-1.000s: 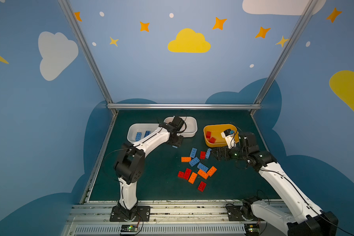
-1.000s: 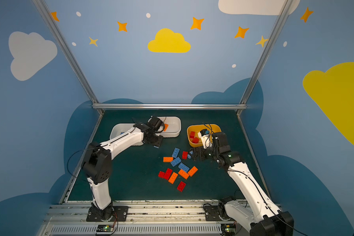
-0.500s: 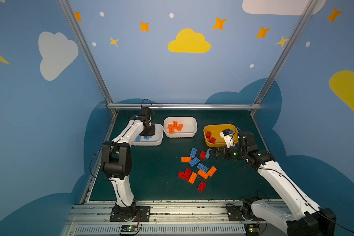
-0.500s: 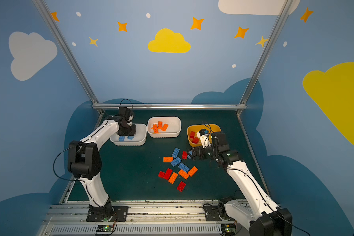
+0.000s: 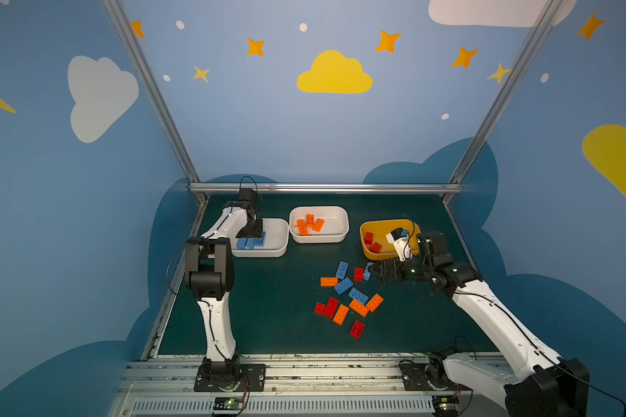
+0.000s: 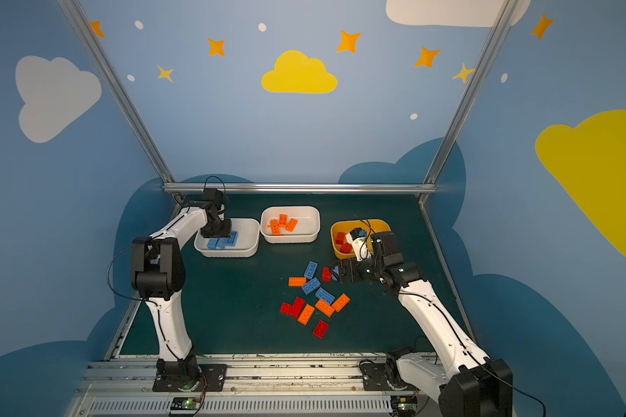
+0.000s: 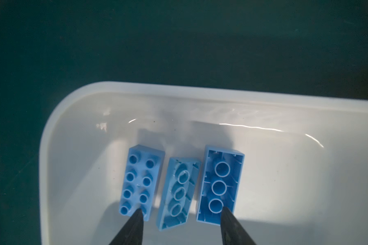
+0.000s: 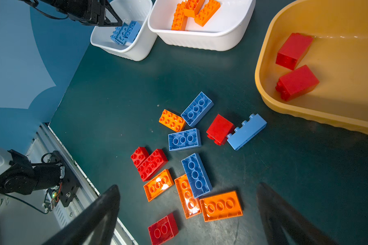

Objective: Sort the legos into containers by color
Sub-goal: Place the lego in the container, then pick up the lego from the center of the table.

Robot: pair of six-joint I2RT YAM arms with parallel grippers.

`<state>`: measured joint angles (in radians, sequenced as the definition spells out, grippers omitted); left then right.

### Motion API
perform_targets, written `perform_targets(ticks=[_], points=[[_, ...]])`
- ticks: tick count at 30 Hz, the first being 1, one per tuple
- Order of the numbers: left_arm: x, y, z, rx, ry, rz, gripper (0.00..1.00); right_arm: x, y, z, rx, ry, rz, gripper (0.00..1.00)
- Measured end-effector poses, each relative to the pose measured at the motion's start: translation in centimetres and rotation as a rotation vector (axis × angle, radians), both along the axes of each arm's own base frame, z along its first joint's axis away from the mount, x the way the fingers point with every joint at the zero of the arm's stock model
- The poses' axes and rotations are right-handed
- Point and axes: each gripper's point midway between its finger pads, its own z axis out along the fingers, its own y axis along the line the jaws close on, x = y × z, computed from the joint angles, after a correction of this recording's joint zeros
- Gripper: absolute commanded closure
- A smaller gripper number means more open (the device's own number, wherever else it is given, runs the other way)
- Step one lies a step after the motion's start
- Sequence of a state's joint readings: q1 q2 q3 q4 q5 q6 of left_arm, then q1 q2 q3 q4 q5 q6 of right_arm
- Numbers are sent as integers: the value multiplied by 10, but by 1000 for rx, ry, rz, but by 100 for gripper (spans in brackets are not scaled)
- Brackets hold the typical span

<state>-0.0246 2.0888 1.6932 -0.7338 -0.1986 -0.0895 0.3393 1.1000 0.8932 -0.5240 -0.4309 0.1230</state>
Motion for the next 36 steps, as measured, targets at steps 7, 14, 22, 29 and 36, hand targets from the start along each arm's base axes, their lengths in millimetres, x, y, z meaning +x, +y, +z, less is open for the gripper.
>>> perform_targets(ticks=[7,14,22,29,36], points=[[-14,-28,26,-114,-11,-52,26,2,1,3,3,-8,0,2],[-73,-127,83,-281,-104,-325,24,2,0,3,-1,-11,3,2],[-158,-242,54,-450,-70,-715,23,2,-1,3,-4,-16,1,2],[-182,-289,21,-407,-42,-987,24,3,-5,5,-4,-28,-12,2],[-172,-305,-16,-290,-12,-1181,25,4,-10,3,-9,-28,-27,2]])
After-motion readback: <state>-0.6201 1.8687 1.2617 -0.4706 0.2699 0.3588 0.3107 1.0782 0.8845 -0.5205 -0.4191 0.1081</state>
